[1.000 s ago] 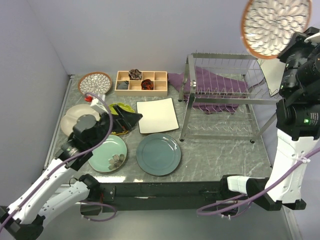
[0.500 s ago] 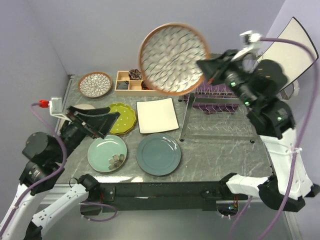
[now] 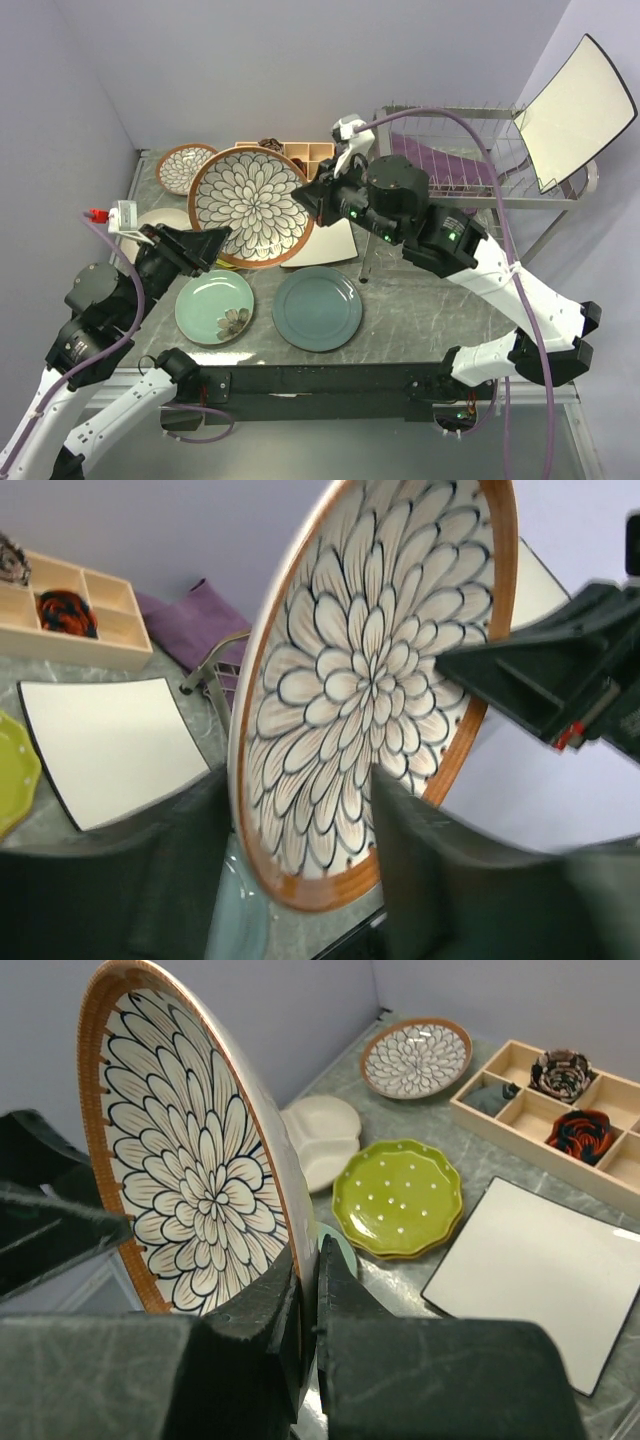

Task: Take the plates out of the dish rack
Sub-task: Place the plate at the center of the board.

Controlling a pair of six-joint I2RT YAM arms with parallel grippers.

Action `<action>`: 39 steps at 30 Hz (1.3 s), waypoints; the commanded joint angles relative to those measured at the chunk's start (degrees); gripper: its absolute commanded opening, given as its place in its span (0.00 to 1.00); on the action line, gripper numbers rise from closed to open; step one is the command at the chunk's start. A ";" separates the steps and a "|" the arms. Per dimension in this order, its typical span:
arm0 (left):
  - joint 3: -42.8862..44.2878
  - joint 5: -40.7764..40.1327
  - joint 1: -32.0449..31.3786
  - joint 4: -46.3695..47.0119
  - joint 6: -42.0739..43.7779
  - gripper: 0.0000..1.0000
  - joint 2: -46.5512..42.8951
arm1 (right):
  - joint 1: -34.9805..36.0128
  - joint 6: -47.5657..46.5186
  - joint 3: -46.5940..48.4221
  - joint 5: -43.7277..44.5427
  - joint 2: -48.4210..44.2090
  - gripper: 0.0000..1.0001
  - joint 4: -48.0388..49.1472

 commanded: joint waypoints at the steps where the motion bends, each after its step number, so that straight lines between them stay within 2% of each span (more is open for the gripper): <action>1: -1.06 -4.98 -0.13 -0.92 -0.24 0.41 -0.67 | 1.59 1.24 0.13 4.10 -2.53 0.00 16.52; 2: -1.24 -5.24 -0.04 -0.92 -0.24 0.17 -0.76 | 1.77 1.51 -1.27 4.01 -2.70 0.00 17.14; 3: -1.42 -6.03 -0.04 -1.01 -0.59 0.05 -0.85 | 1.86 1.59 -1.98 3.75 -3.31 0.00 17.76; 4: -1.68 -6.12 -0.04 -1.10 -0.77 0.01 -0.76 | 1.94 1.60 -2.60 3.40 -3.58 0.00 18.81; 9: -3.35 -4.90 -0.13 0.74 -1.99 0.01 -0.50 | 1.95 0.81 -8.04 2.26 -5.51 0.00 22.24; 10: -3.44 -4.20 -0.13 1.01 -2.26 0.01 -0.41 | 1.95 0.54 -8.92 2.08 -5.78 0.03 23.47; 11: -3.53 -4.02 -0.13 1.36 -2.61 0.01 -0.33 | 2.03 0.28 -10.41 2.25 -6.13 0.18 23.91; 13: -3.44 -3.31 -0.04 2.15 -3.66 0.01 -0.24 | 1.95 -0.16 -11.47 2.69 -6.66 0.36 24.62; 15: -3.09 -2.35 -0.04 2.94 -4.80 0.01 -0.24 | 1.94 -1.04 -12.27 2.96 -7.10 0.45 24.97; 16: -2.83 -1.91 -0.13 3.12 -5.16 0.01 -0.24 | 1.95 -1.65 -12.44 2.96 -7.10 0.55 25.58; 18: -1.78 -2.16 -0.04 3.21 -5.95 0.01 -0.24 | 1.77 -3.23 -11.92 2.78 -6.49 0.67 25.68; 19: -1.25 -3.04 -0.13 2.77 -6.04 0.01 -0.15 | 1.77 -3.50 -11.22 2.96 -6.05 0.80 24.37; 22: 1.38 -8.39 -0.13 0.24 -5.34 0.01 1.60 | 1.77 -4.20 -7.62 4.01 -4.81 1.00 21.73; 28: 3.68 -16.49 -0.13 -0.14 -3.58 0.01 8.46 | 1.68 -5.08 -5.15 7.17 -6.83 1.00 18.12; 34: 7.27 -21.23 1.53 1.19 -2.44 0.01 14.96 | 1.77 -3.07 -11.72 7.01 -14.47 1.00 17.15; 37: 9.30 -16.70 8.72 2.76 -2.61 0.01 20.14 | 1.77 1.32 -17.86 5.16 -20.18 1.00 16.88; 38: 9.39 -7.19 16.32 3.55 -4.18 0.01 23.03 | 1.77 3.07 -19.37 4.55 -23.06 1.00 16.97; 39: 8.43 -2.22 20.65 6.69 -5.33 0.01 24.36 | 1.77 3.70 -20.87 3.15 -24.40 1.00 17.06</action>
